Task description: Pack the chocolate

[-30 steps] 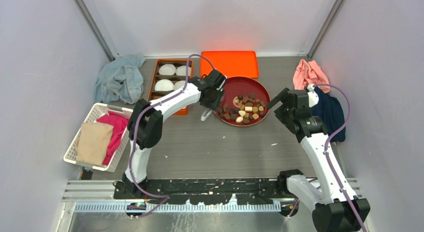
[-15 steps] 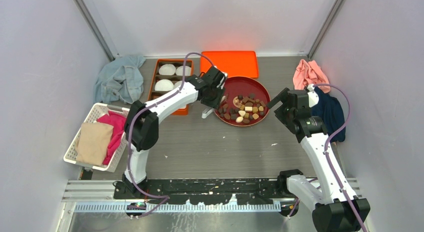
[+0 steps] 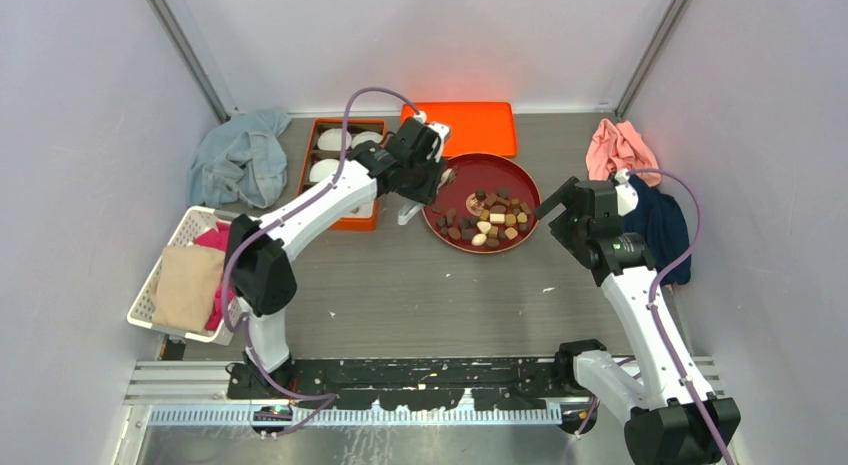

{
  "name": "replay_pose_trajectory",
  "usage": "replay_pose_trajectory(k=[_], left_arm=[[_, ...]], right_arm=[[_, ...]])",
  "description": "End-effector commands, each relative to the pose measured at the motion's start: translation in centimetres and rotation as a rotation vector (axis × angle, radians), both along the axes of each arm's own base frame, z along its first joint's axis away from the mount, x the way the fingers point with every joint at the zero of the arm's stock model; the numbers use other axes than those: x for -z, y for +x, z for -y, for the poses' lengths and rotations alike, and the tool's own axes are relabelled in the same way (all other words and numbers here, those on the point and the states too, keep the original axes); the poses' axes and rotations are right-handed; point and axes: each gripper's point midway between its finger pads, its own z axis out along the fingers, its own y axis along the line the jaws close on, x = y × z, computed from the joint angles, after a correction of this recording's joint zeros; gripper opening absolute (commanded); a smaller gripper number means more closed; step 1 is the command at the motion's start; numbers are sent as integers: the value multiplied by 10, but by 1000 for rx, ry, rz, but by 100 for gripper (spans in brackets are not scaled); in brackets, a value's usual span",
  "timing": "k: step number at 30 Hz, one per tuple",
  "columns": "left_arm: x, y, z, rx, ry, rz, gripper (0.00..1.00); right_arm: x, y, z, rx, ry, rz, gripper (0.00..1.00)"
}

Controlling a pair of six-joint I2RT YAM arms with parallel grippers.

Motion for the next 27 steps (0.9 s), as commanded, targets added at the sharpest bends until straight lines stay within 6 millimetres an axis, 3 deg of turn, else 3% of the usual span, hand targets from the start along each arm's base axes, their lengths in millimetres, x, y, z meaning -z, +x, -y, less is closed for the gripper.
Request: replay_pose_trajectory(k=[1, 9, 16, 21, 27], left_arm=[[-61, 0, -25, -11, -26, 134, 0], [-65, -11, -109, -151, -41, 110, 0], [-34, -11, -185, -347, -19, 0, 0], [-15, -9, -210, -445, 25, -46, 0], [-8, -10, -216, -475, 27, -69, 0]], right_arm=[[-28, 8, 4, 25, -1, 75, 99], [-37, 21, -3, 4, 21, 93, 99], [-34, 25, -7, -6, 33, 83, 99], [-32, 26, -7, -4, 32, 78, 99], [-25, 28, -2, 13, 5, 41, 99]])
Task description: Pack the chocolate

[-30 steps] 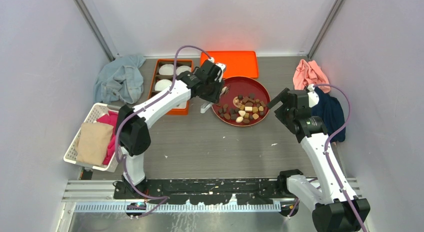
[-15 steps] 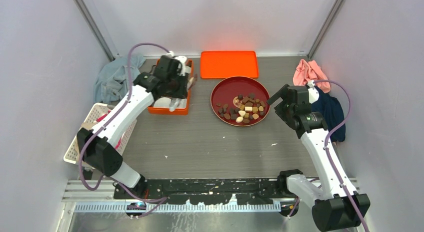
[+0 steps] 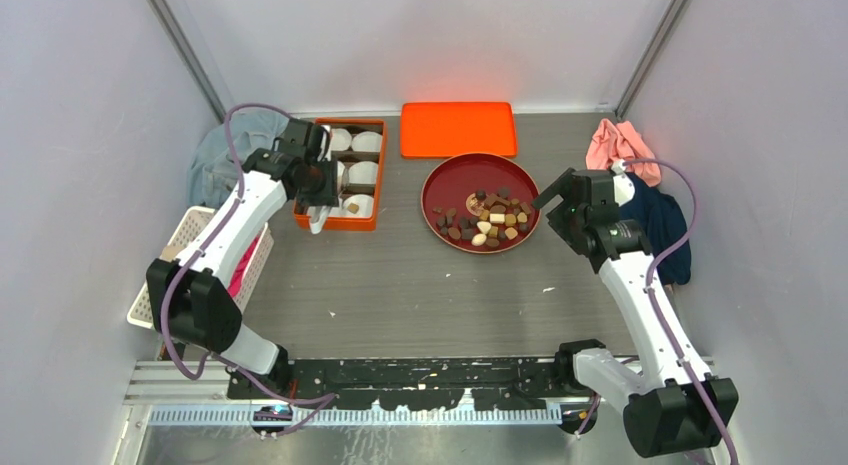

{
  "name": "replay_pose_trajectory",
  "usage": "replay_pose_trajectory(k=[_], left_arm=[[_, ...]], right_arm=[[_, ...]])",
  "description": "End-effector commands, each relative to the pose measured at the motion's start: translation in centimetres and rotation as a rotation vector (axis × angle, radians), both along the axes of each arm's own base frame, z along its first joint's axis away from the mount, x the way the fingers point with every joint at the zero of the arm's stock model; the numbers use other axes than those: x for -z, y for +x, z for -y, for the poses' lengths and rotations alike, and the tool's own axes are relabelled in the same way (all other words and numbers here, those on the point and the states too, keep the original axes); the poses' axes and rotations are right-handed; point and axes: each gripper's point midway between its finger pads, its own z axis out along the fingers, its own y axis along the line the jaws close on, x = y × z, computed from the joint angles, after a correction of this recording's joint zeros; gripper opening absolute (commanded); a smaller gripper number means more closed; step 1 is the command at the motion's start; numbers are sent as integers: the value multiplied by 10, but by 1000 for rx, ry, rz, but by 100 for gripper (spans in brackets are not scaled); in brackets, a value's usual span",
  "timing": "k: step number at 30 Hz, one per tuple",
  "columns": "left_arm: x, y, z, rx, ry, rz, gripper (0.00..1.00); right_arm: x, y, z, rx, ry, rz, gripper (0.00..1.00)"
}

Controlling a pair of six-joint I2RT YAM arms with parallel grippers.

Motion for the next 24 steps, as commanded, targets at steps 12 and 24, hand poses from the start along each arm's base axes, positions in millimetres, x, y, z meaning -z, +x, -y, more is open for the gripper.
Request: replay_pose_trajectory(k=[12, 24], left_arm=[[-12, -1, -15, -33, 25, 102, 0], [-10, -5, -19, -60, 15, 113, 0]], right_arm=[[-23, 45, 38, 184, -135, -7, 99], [-43, 56, 37, 152, -130, -92, 98]])
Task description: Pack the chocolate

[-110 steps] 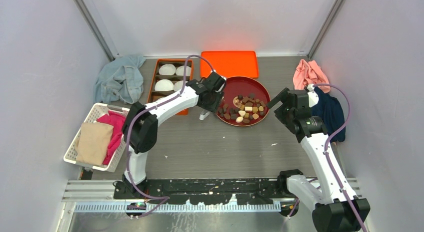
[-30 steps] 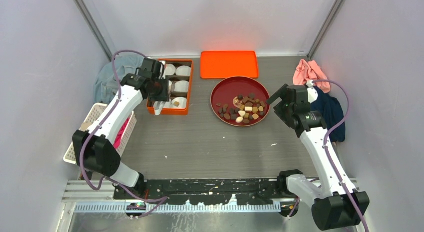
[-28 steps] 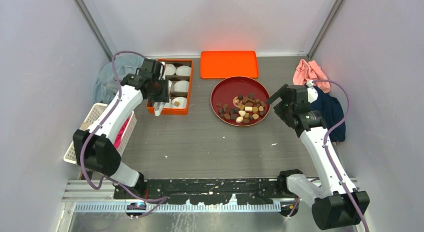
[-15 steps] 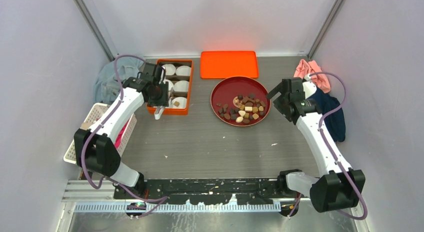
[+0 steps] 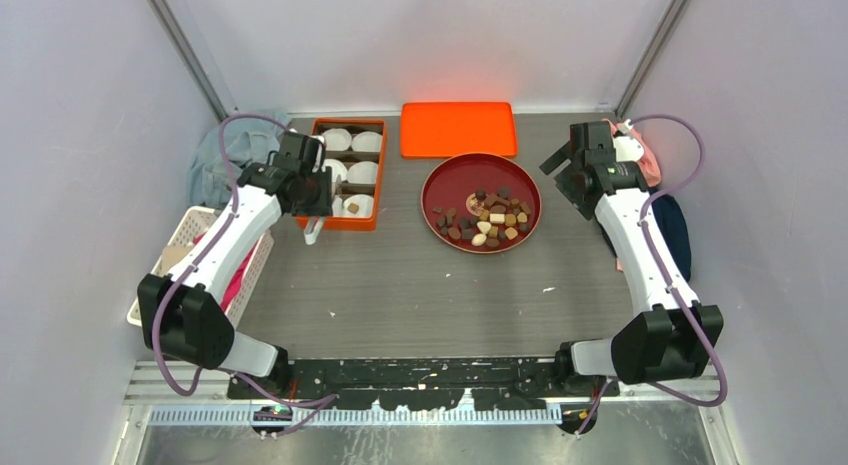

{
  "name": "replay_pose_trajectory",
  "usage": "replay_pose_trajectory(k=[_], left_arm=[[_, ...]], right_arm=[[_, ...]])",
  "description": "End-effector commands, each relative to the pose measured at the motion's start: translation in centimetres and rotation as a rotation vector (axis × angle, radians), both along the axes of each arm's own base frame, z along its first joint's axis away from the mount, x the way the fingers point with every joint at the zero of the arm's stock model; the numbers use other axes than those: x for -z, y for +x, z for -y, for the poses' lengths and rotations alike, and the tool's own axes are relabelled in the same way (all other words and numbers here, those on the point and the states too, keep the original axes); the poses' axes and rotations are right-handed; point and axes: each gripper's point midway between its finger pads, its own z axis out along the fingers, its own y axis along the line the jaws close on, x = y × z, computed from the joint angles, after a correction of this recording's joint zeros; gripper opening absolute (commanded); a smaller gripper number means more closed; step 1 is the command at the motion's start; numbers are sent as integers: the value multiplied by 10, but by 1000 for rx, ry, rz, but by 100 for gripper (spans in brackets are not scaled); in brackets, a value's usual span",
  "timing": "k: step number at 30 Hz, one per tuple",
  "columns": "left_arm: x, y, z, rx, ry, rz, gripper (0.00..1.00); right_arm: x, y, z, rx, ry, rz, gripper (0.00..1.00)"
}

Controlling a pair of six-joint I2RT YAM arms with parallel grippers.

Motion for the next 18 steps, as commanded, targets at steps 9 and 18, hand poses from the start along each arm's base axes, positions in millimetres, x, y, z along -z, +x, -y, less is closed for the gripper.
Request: replay_pose_trajectory(k=[9, 18], left_arm=[[-2, 17, -25, -112, 92, 47, 0], [17, 17, -26, -102, 91, -34, 0]], right_arm=[[-23, 6, 3, -31, -21, -6, 98], [-21, 23, -6, -44, 19, -6, 97]])
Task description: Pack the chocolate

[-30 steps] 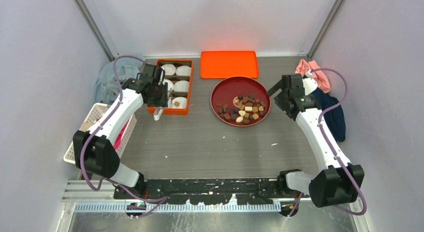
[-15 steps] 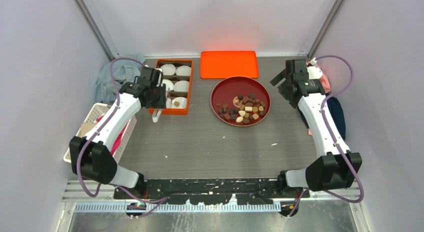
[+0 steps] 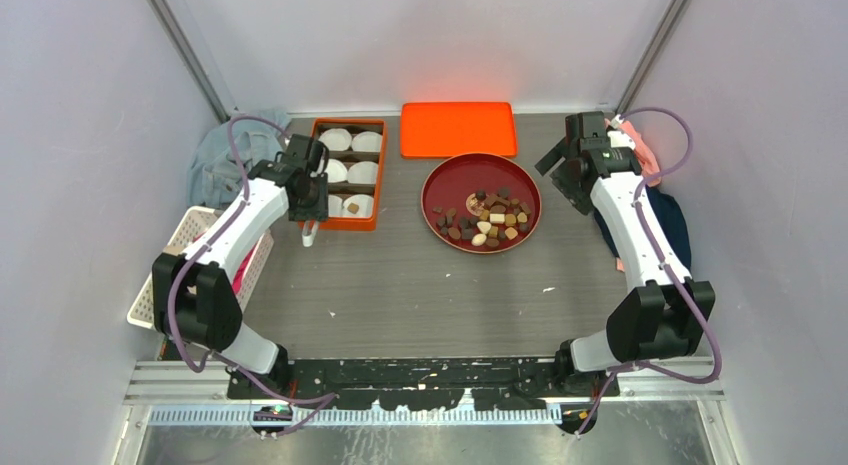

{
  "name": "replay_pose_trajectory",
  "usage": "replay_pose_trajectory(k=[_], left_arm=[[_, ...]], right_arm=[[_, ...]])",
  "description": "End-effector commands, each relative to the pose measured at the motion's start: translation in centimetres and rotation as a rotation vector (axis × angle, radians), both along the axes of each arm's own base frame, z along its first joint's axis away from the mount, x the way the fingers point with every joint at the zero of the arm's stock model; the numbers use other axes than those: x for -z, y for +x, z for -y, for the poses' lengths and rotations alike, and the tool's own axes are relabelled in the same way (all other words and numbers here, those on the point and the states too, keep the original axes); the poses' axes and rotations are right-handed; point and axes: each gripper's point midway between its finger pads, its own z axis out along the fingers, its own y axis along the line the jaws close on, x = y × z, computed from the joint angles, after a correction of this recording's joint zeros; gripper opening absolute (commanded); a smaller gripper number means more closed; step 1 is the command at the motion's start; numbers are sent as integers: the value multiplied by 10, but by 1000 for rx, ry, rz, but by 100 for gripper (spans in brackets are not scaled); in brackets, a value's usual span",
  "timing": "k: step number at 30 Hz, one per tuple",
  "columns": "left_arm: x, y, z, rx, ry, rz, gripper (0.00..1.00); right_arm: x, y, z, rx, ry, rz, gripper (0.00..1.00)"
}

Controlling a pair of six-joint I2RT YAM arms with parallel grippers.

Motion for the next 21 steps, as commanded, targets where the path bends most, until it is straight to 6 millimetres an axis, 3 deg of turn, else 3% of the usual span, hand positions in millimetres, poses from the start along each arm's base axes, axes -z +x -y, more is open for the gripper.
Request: replay_pose_trajectory(k=[1, 10, 15, 21], left_arm=[[-13, 11, -2, -9, -7, 39, 0], [2, 12, 0, -4, -20, 4, 0], [1, 14, 1, 1, -21, 2, 0], [1, 15, 0, 2, -12, -1, 13]], right_arm=[[-26, 14, 0, -2, 9, 83, 97], [-23, 14, 0, -4, 7, 90, 97], [-24, 14, -1, -5, 8, 96, 97], [-24, 14, -2, -6, 17, 97, 96]])
